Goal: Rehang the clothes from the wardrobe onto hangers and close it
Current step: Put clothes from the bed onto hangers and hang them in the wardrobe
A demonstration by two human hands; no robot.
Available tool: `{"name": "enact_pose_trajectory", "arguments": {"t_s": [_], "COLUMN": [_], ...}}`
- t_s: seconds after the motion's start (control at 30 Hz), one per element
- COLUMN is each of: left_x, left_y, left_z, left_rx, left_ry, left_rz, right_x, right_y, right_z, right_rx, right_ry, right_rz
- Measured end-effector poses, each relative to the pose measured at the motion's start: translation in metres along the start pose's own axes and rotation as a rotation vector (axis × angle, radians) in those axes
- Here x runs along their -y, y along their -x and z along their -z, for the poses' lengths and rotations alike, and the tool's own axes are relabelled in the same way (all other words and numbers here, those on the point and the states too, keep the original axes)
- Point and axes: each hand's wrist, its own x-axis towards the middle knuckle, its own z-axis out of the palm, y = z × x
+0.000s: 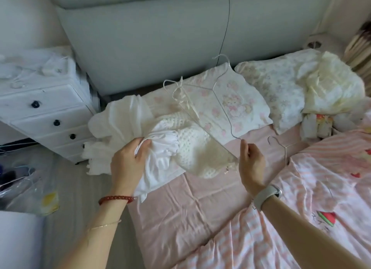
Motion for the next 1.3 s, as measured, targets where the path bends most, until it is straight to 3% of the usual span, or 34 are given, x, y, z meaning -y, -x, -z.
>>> {"name": "enact_pose_trajectory", "arguments": {"t_s": [0.33, 0.43, 0.6, 0.77, 0.97, 1.2, 1.3], "left_x": [-0.141, -0.158, -0.171, -0.178, -0.175, -0.164, -0.152], "left_y": [0.151, 0.203, 0.279, 0.354, 0.423, 0.509, 0.559], "left_z": [0.146, 0.188, 0.229, 0.224, 0.231, 0.264, 0.278], "left_rx": [-0.140, -0.141, -0.023, 0.159, 0.076, 0.110, 0.116], "left_ry": [0.121, 0.115, -0.044, -0.205, -0.157, -0.011, -0.011], "left_rz": [-0.174, -0.138, -0.088, -0.209, -0.240, -0.101, -0.021], "right_x": [0.074, 0.088, 0.094, 0.091, 0.072, 0.068, 0.061], "right_y": [0.115, 0.153, 0.214, 0.271, 0.314, 0.396, 0.431], "right_z": [0.183, 0.242, 0.317, 0.350, 0.357, 0.338, 0.328], "right_rx": [-0.134, -0.171, -0.155, -0.109, -0.001, 0.016, 0.114], "right_ry": [-0.079, -0.105, -0.094, -0.046, -0.123, -0.323, -0.328], "right_rz": [0.273, 0.374, 0.549, 0.679, 0.578, 0.425, 0.305]}}
